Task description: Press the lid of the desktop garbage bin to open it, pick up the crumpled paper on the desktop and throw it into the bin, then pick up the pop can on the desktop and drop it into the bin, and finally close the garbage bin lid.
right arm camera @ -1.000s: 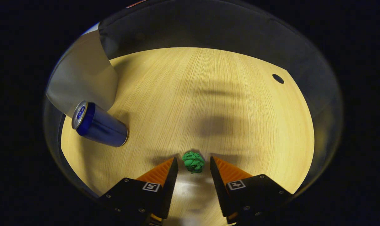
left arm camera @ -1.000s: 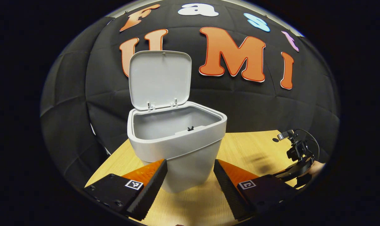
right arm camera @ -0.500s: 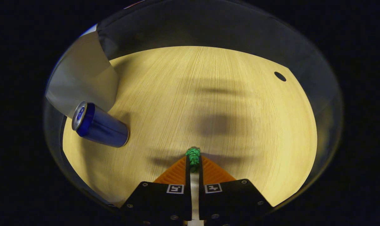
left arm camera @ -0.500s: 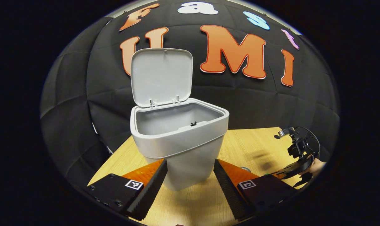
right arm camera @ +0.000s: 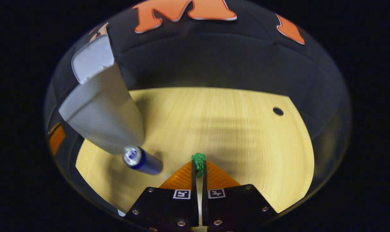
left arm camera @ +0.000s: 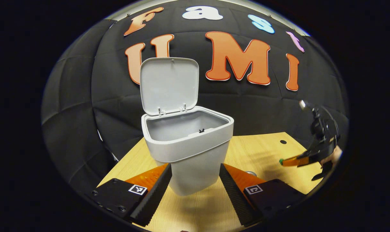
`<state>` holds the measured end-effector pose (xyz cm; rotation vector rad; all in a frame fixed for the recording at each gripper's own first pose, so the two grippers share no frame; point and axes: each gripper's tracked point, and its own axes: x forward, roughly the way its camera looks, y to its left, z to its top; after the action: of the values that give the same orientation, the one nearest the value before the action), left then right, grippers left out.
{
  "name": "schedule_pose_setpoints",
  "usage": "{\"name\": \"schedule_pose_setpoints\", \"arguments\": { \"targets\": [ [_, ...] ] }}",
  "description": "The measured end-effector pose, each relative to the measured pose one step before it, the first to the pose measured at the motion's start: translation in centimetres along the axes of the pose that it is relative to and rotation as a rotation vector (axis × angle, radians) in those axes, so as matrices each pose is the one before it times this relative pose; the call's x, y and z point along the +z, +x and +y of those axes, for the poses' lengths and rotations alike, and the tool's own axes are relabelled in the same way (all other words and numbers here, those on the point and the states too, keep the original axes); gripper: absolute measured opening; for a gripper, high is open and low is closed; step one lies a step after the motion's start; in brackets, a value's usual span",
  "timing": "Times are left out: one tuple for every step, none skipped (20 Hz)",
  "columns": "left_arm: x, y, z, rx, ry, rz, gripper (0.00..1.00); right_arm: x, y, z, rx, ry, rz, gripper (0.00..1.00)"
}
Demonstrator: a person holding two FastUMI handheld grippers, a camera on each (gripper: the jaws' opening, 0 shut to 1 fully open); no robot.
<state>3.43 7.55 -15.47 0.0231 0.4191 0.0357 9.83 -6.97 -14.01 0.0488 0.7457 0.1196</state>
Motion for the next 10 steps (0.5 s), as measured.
{"name": "schedule_pose_setpoints", "arguments": {
  "targets": [
    [0.018, -0.586, 0.209, 0.00067, -0.00645, -0.00646, 0.94, 3.343, -2.088, 1.144, 0.03314, -0.00166, -0.05962, 0.05],
    [0.125, -0.512, 0.231, 0.00056, -0.00826, -0.00674, 0.94, 3.133, -1.706, 1.423, 0.03012, -0.00332, -0.05513, 0.04],
    [0.02, -0.586, 0.267, -0.00049, -0.00833, -0.00628, 0.94, 3.115, -1.526, 1.598, 0.02701, -0.01053, -0.05598, 0.05],
    [0.063, -0.583, 0.335, -0.00013, -0.00925, -0.0077, 0.94, 3.054, -1.318, 1.674, 0.03265, -0.01434, -0.04818, 0.04],
    [-0.002, -0.542, 0.283, -0.00328, -0.0098, -0.00619, 0.94, 2.983, -1.175, 1.813, 0.03509, -0.01848, -0.04584, 0.05],
    [-0.055, -0.634, 0.263, -0.00145, -0.00911, -0.00355, 0.94, 2.906, -1.217, 1.926, 0.03639, -0.02171, -0.04438, 0.04],
    [-0.17, -0.615, 0.432, 0.00146, -0.00759, -0.0049, 0.94, 1.979, -0.036, 1.924, 0.0413, -0.02605, -0.03377, 0.05],
    [-0.084, -0.542, 0.464, 0.00228, -0.00586, -0.00296, 0.94, 2.376, -0.739, 1.738, 0.03472, -0.03147, -0.02876, 0.04],
    [-0.223, -0.524, 0.498, 0.00309, -0.00504, -0.00151, 0.94, 0.645, 0.433, 1.605, 0.01957, -0.03379, -0.01437, 0.04],
    [-0.087, -0.343, 0.515, 0.00338, -0.00592, -0.00147, 0.94, 0.98, 1.331, 1.273, 0.00899, -0.03899, -0.00137, 0.04]
  ]
}}
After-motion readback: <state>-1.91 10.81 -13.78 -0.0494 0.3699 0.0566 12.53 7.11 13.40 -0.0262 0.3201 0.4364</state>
